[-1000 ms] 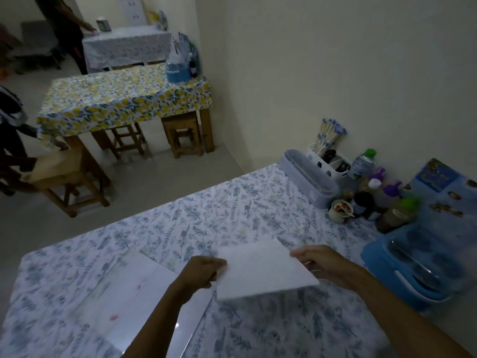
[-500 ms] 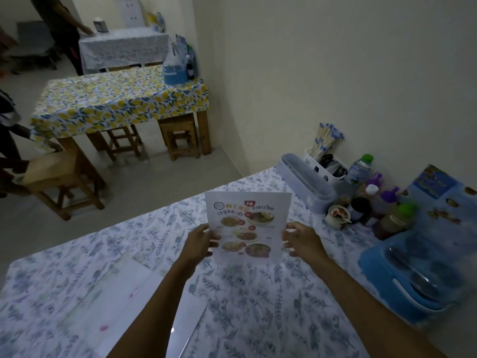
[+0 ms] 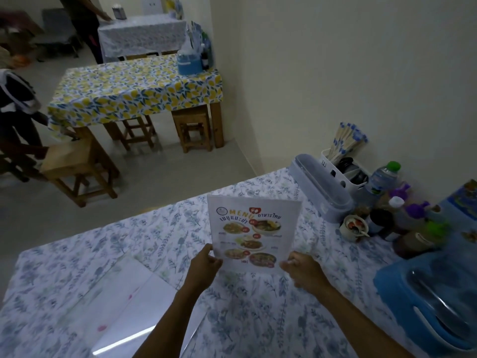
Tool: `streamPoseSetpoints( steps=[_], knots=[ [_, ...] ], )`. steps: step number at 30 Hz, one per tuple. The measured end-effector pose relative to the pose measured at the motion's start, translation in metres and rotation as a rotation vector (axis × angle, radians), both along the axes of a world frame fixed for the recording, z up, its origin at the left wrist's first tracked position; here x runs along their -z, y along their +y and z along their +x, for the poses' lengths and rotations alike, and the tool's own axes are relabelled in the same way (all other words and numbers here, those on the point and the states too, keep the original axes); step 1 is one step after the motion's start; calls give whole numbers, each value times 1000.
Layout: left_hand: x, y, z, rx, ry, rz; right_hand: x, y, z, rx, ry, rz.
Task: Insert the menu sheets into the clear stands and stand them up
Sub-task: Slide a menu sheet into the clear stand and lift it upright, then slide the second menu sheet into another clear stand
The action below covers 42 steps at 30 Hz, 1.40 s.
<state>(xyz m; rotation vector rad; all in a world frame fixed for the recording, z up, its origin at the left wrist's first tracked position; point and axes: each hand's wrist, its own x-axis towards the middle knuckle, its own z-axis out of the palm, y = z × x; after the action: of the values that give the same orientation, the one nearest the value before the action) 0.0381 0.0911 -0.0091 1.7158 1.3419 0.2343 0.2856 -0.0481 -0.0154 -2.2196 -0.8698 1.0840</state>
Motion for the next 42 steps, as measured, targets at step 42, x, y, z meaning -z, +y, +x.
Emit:
streamPoseSetpoints(
  steps=[42],
  knots=[
    [38, -108, -246, -928, 85, -222, 36, 47, -293, -396, -221, -240]
  ],
)
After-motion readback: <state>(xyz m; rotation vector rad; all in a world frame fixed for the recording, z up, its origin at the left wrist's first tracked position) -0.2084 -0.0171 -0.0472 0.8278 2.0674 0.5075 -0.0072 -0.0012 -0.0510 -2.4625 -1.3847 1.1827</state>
